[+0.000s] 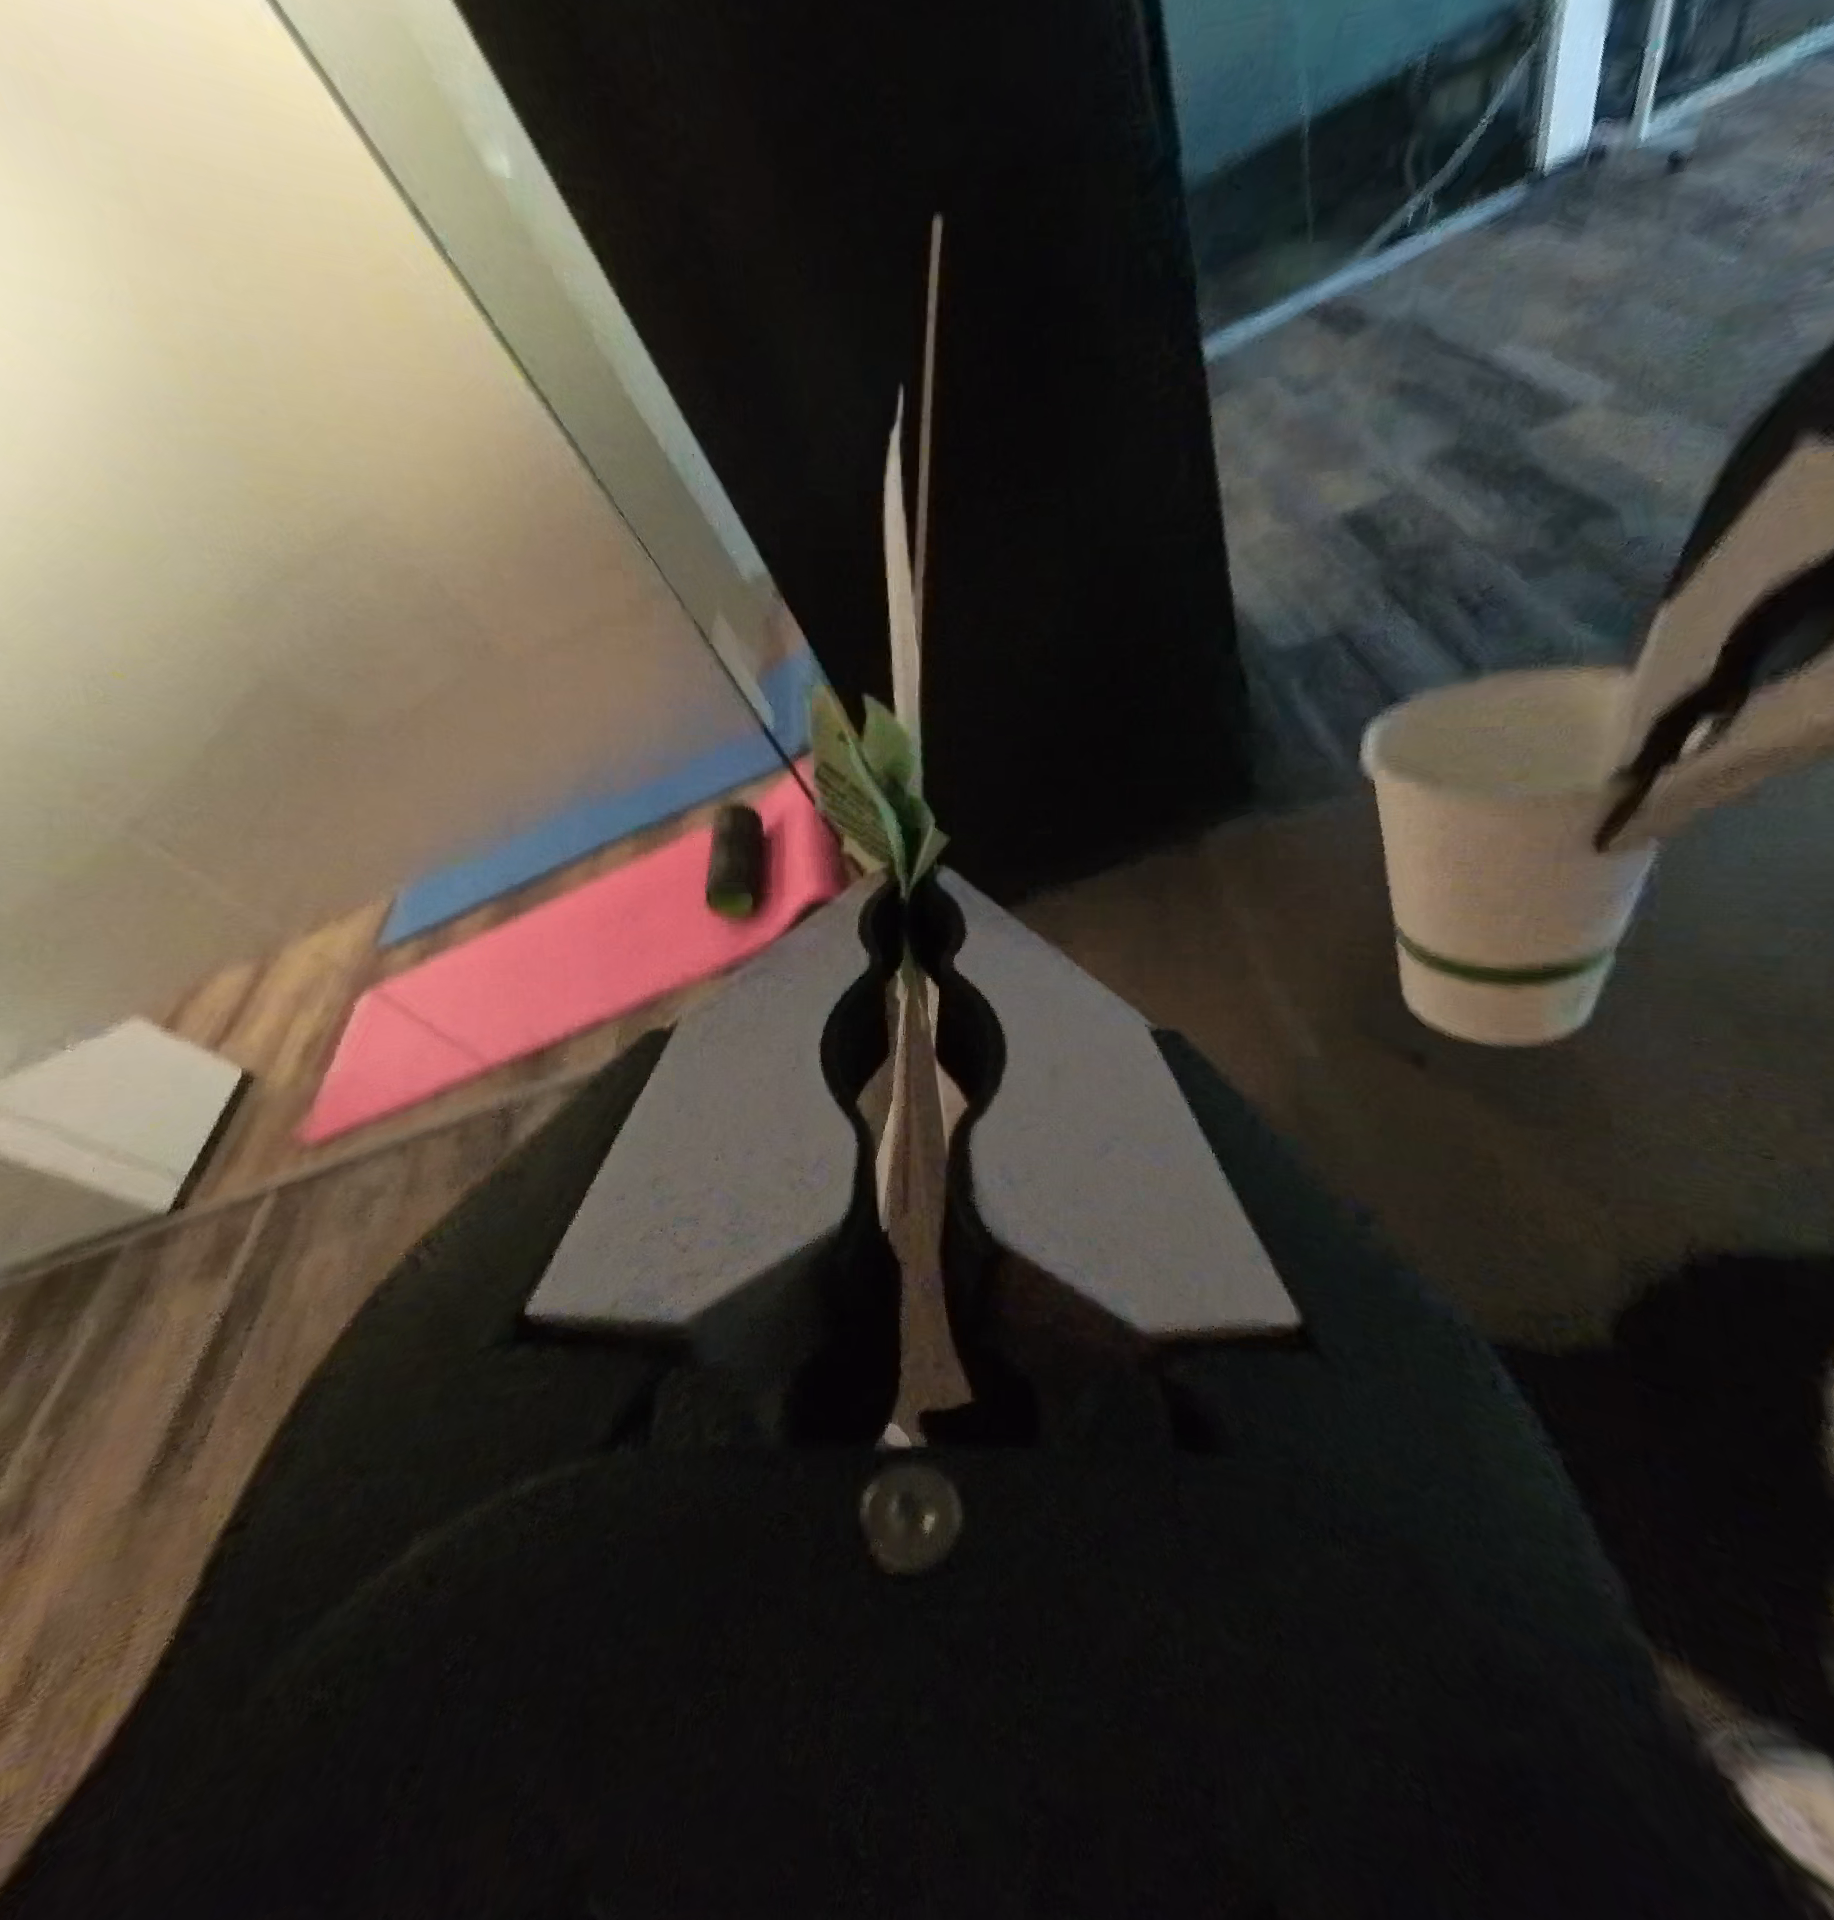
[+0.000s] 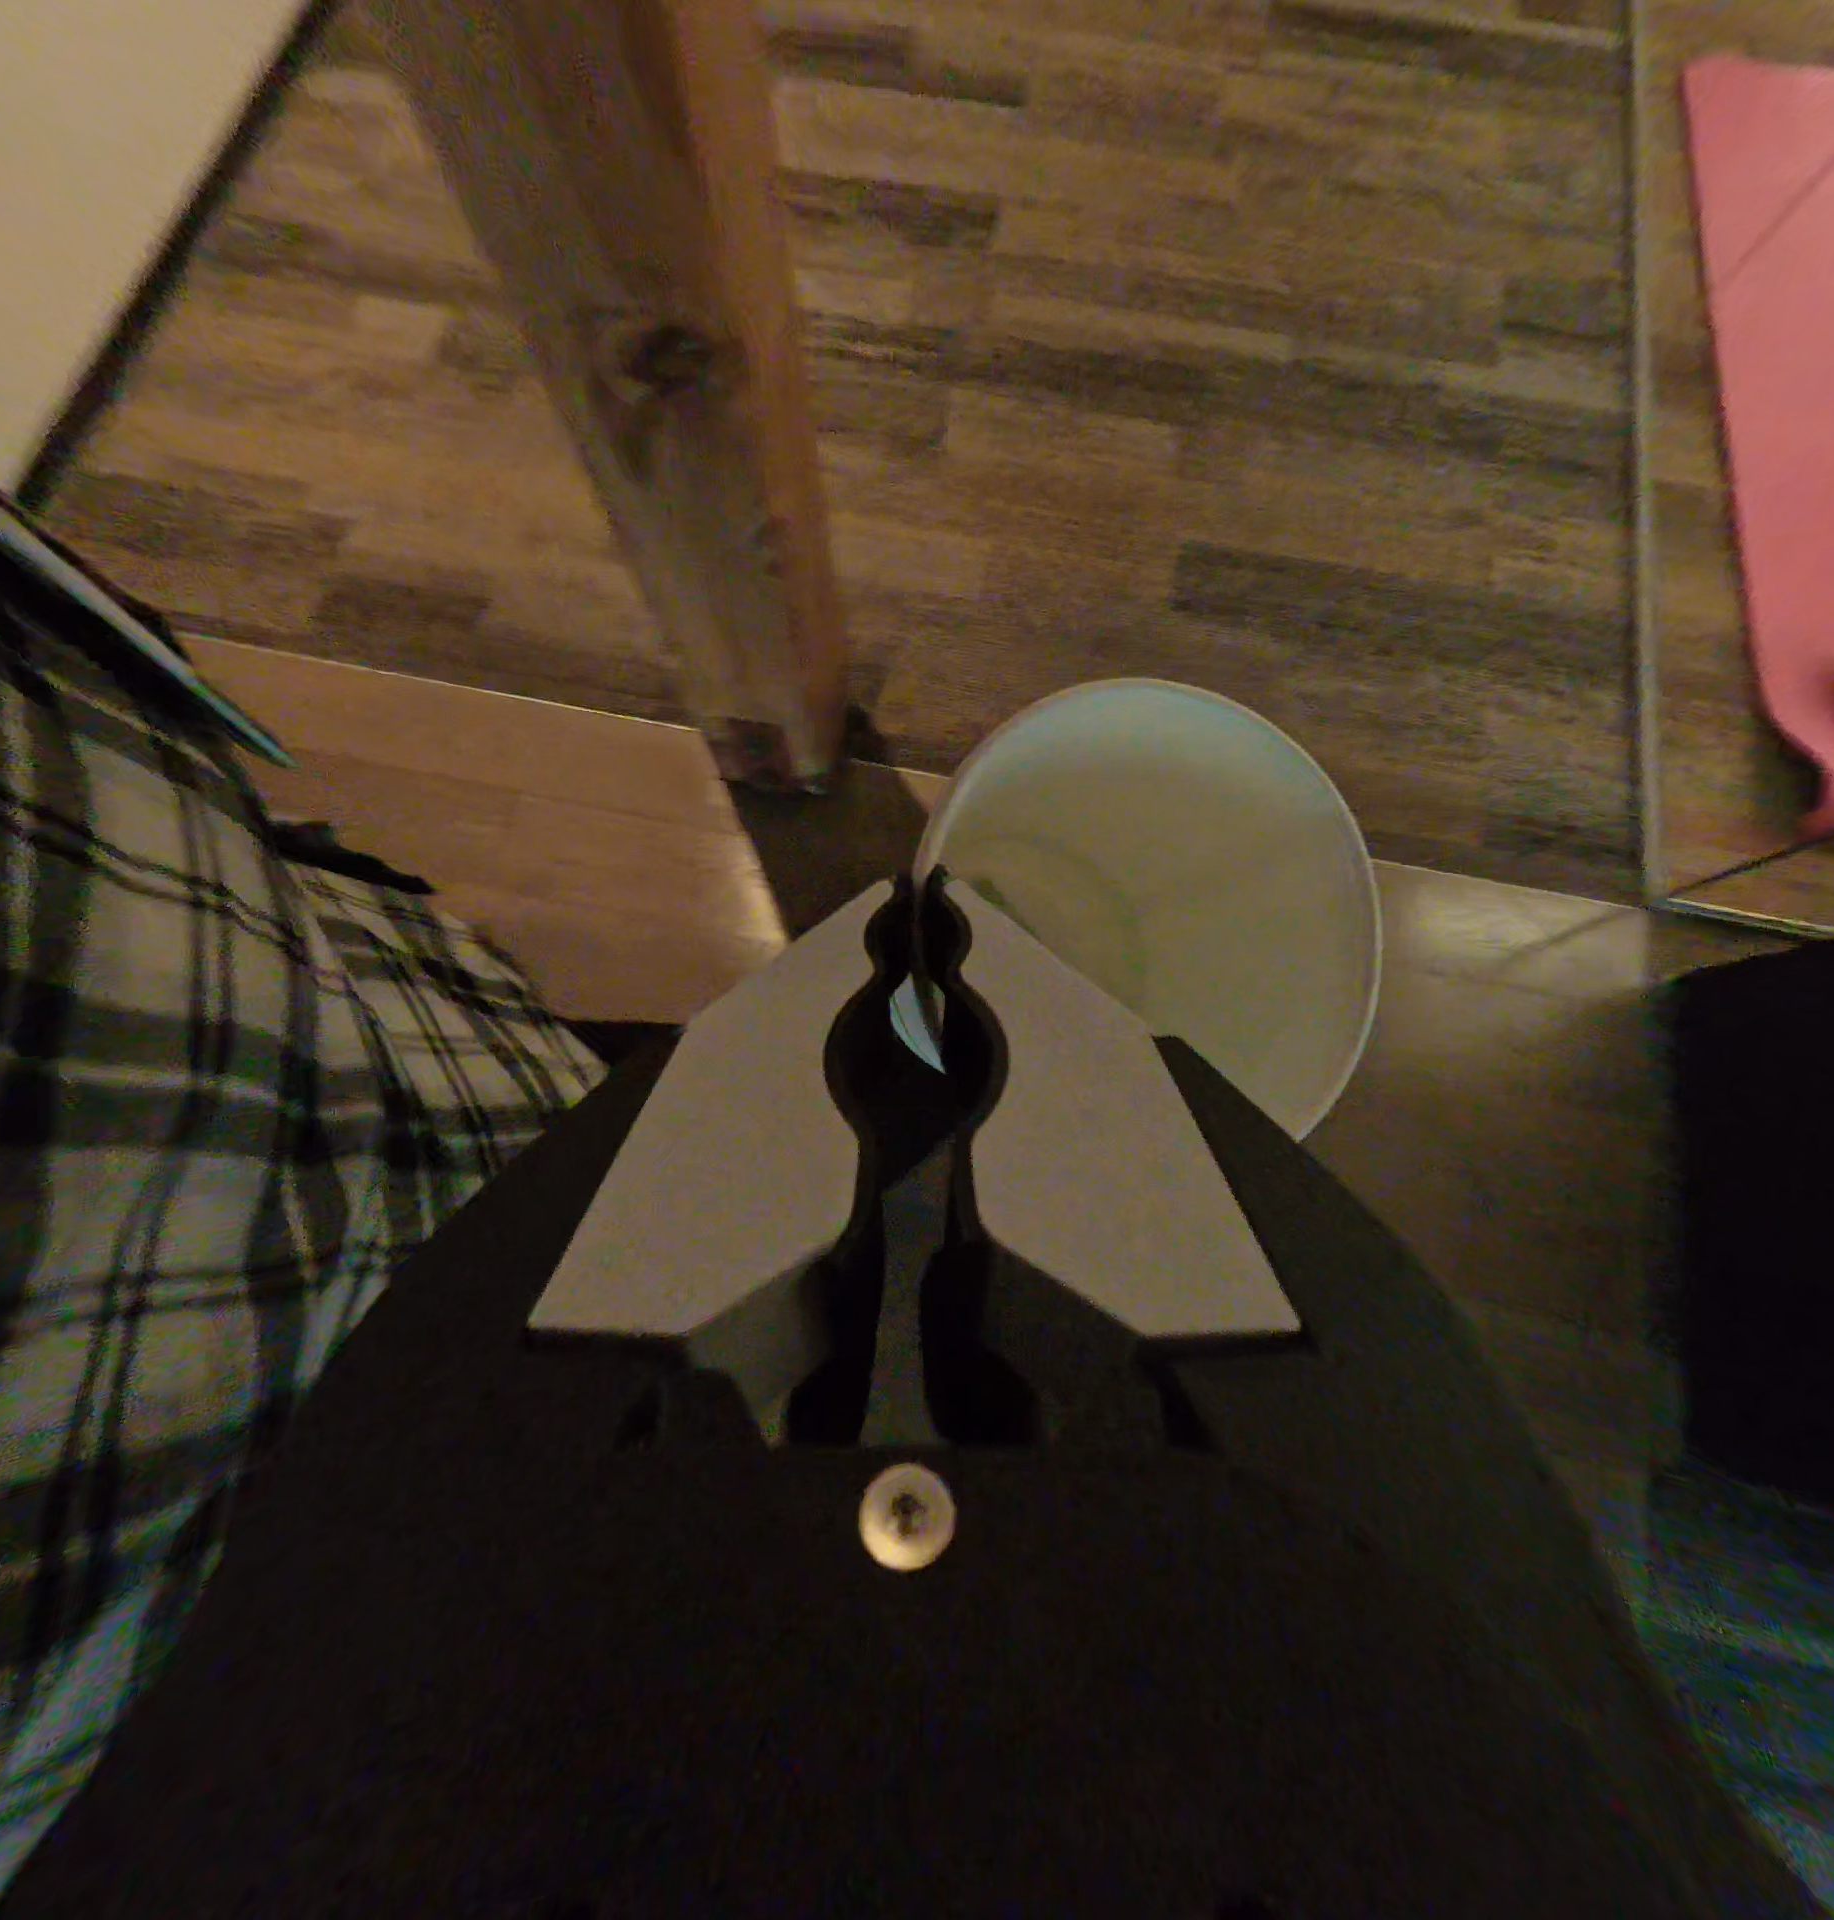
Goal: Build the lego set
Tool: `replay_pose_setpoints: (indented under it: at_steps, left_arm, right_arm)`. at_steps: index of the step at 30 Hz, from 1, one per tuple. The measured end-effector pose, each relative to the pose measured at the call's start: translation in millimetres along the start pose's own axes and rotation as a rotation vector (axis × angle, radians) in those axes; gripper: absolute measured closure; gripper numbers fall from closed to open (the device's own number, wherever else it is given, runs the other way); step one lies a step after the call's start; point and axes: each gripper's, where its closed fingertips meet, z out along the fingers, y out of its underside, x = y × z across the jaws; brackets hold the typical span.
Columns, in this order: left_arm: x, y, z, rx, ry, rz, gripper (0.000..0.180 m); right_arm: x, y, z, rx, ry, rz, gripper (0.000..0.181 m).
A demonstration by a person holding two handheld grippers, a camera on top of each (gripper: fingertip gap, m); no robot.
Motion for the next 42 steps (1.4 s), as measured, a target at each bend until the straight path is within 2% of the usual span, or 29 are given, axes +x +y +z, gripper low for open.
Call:
replay_pose_setpoints:
  at_steps: [7, 9, 14, 19, 22, 24, 27, 29, 32, 39, 42]
  left_arm:
    - [-267, 15, 176, 0.196, -0.003, -0.016, 0.180]
    - [-349, 19, 199, 0.198, -0.024, 0.043, 0.180]
    - [-565, 59, 204, 0.162, -0.185, 0.055, 0.180]
    - [-767, 181, 130, 0.061, -0.415, 0.038, 0.180]
    - [-871, 272, 67, -0.004, -0.497, -0.010, 0.180]
    - [-936, 328, 29, -0.032, -0.514, -0.067, 0.180]
    - [-1032, 414, -27, -0.193, -0.567, -0.107, 0.180]
    - [-1087, 453, -68, -0.219, -0.608, -0.186, 0.180]
    - [-1166, 528, -128, -0.309, -0.668, -0.238, 0.180]
    - [-1375, 706, -272, -0.332, -0.918, -0.346, 0.180]
    - [-1460, 794, -337, -0.434, -0.979, -0.423, 0.180]
  right_arm:
    - [212, -152, 196, 0.005, -0.027, -0.094, 0.181]
    - [255, -224, 265, 0.026, -0.072, -0.156, 0.181]
    - [295, -427, 424, 0.114, -0.210, -0.305, 0.181]
    - [289, -576, 555, 0.189, -0.336, -0.421, 0.181]
    - [290, -631, 641, 0.154, -0.372, -0.426, 0.181]
    - [296, -665, 703, 0.116, -0.378, -0.390, 0.181]
    - [301, -720, 800, 0.053, -0.423, -0.274, 0.181]
    - [300, -765, 861, 0.020, -0.467, -0.258, 0.181]
    - [302, -833, 959, -0.035, -0.463, -0.319, 0.181]
    - [257, -1024, 1218, -0.061, -0.590, -0.516, 0.181]
    - [213, -1132, 1338, -0.031, -0.680, -0.557, 0.181]
